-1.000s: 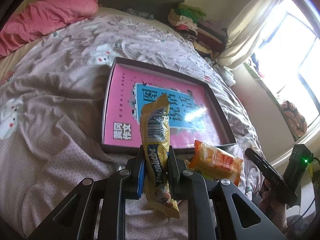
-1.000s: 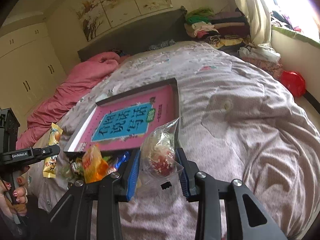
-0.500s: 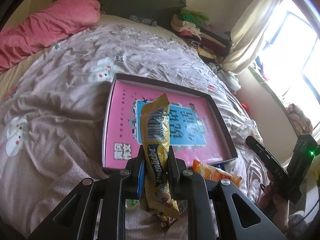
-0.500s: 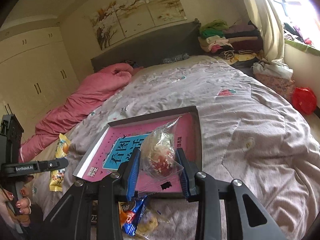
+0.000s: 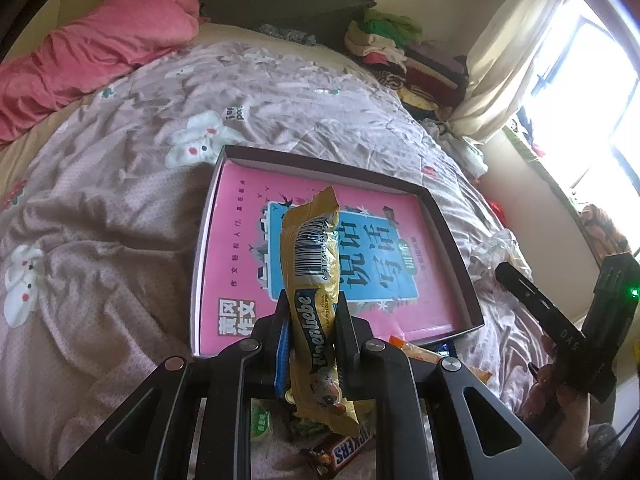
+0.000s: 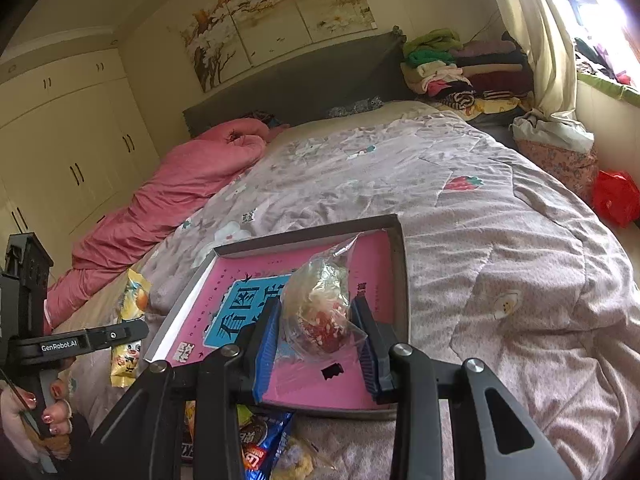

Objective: Organize snacks
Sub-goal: 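Lift both held bags and carry them over the pink book tray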

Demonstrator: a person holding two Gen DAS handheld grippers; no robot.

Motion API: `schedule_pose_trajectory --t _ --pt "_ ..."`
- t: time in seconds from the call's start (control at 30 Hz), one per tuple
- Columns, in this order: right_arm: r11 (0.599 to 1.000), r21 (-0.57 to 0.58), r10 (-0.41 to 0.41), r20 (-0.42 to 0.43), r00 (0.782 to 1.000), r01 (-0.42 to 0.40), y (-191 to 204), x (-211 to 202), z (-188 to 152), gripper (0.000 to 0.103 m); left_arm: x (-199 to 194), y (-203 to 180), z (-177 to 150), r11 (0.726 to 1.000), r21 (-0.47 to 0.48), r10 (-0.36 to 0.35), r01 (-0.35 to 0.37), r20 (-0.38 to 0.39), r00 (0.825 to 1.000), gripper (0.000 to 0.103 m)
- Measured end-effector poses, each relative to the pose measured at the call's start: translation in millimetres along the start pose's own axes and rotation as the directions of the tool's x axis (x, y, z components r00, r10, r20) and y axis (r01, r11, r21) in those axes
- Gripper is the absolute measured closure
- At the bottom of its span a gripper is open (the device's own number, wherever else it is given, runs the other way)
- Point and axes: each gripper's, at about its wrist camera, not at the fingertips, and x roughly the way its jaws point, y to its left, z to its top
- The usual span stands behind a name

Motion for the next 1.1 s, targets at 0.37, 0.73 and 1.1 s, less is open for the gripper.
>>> schedule_pose_trajectory --t 0.37,0.73,1.1 --pt "1.0 -0.008 0.019 -0.075 0.997 -0.02 8 20 12 0.067 12 3 10 1.0 -0.009 0.003 -0.003 -0.015 1.0 0.084" --pt "0.998 0.034 0.056 -0.089 0.994 -0.053 9 32 12 0.067 32 12 13 0.999 -0.014 0.033 -0.033 -0.054 0.998 0.084" --pt "0.992 0.115 0.061 -0.147 0.987 -0.045 -19 53 -3 0.067 55 11 18 0.997 0.001 0.075 -0.075 -0.072 0.995 0.084"
